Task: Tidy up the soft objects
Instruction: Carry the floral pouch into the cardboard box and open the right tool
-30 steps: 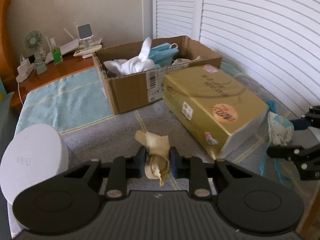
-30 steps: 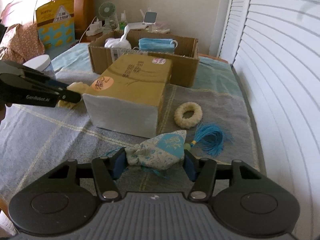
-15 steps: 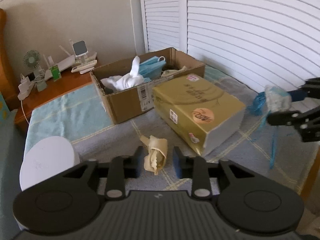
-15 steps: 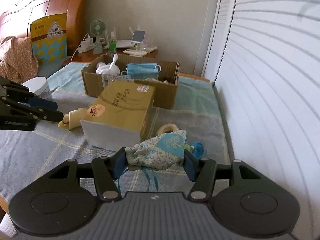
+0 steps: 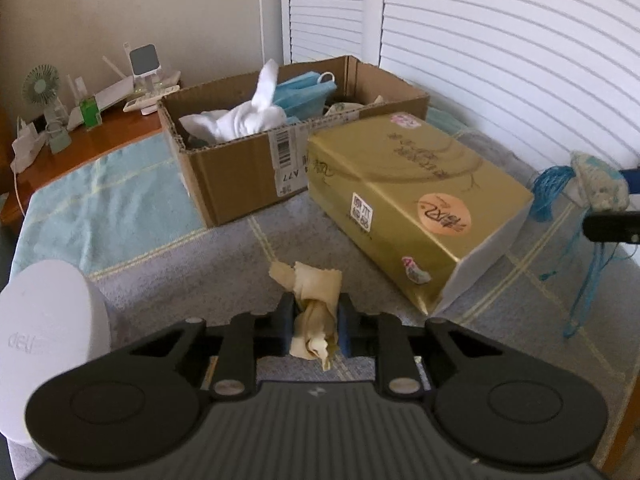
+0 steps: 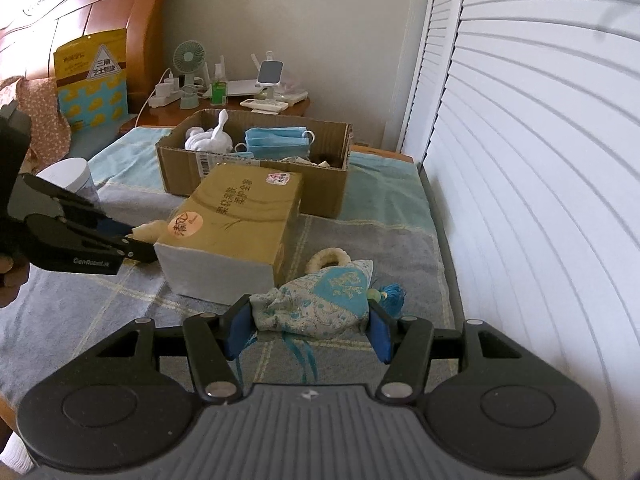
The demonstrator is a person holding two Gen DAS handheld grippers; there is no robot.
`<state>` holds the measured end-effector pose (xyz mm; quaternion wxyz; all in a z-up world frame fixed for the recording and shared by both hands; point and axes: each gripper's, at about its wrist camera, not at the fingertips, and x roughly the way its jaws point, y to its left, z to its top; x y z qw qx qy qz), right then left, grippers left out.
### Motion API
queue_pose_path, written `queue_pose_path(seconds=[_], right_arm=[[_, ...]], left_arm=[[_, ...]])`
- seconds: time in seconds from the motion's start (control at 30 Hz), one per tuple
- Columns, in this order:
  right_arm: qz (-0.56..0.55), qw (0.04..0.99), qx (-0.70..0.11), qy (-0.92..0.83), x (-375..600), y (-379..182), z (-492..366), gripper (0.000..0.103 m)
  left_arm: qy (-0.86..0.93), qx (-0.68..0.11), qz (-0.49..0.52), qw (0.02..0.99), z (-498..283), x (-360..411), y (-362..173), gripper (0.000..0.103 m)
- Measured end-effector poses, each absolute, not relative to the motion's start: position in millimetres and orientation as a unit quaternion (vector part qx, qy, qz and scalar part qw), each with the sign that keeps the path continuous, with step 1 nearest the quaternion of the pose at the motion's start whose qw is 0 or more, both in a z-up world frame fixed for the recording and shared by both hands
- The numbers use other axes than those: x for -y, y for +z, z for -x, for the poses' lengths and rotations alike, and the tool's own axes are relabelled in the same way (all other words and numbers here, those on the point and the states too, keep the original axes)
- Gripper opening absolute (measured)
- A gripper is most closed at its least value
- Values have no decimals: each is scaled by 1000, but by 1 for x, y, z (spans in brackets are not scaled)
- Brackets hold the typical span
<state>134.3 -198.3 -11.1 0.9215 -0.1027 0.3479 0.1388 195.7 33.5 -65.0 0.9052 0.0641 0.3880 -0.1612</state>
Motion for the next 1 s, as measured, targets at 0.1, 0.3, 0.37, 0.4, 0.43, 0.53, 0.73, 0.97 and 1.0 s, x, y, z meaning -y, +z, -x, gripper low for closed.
queue_pose_path(seconds=[0.1,0.3,0.37,0.4,0.43,0.53,0.73,0.97,1.0], right_arm=[[98,921,-349,139,200,-8,-139,63],[92,928,-333,139,199,13,-152,63],[89,931,-325,141,197,25,-161,63],[87,932,-319,145,196,31,-166,63],[83,934,-313,152,194,38,-172,64],[78,934,-302,176,184,57,-194,64],[52,927,-307,210,153,82,-253,64],[-36,902,-357,238,128,78,-313,64],[-47,900,-365,234,127,73,-321,64]], left_arm=[[-168,-382,-60,907,-189,-37,-56,18],[-188,-362,-56,911,-166,-42,-35,18],[-194,-355,-53,913,-160,-44,-31,18],[-199,-351,-51,914,-157,-45,-28,18],[-202,-348,-50,914,-155,-45,-27,18],[-209,-342,-46,915,-148,-46,-24,18],[-214,-332,-32,918,-144,-49,-23,18],[-204,-332,-16,921,-146,-60,-28,18],[-202,-333,-15,921,-147,-61,-29,18]])
